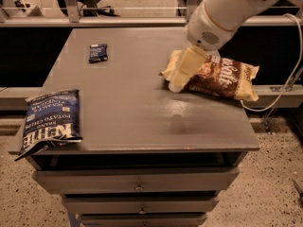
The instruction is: Pick rxbar blueberry
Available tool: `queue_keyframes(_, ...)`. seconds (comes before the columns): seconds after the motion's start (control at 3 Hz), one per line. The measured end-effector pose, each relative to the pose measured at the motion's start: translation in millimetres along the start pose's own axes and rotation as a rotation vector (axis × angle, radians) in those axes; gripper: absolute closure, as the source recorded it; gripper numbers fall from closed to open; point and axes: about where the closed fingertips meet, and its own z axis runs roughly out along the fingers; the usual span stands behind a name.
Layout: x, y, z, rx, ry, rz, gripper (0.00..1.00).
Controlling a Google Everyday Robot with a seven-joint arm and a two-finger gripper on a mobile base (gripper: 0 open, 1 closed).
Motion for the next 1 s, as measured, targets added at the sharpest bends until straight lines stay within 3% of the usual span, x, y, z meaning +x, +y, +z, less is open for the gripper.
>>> queue_keyframes(0.33,-44,-14,23,-0.007,-0.073,0.068,0.00)
queue_keyframes(0.67,-44,-14,23,-0.007,-0.073,0.067,0.00)
queue_keyframes(1.0,-57,-25,36,0.018,-0.121,0.097,0.00)
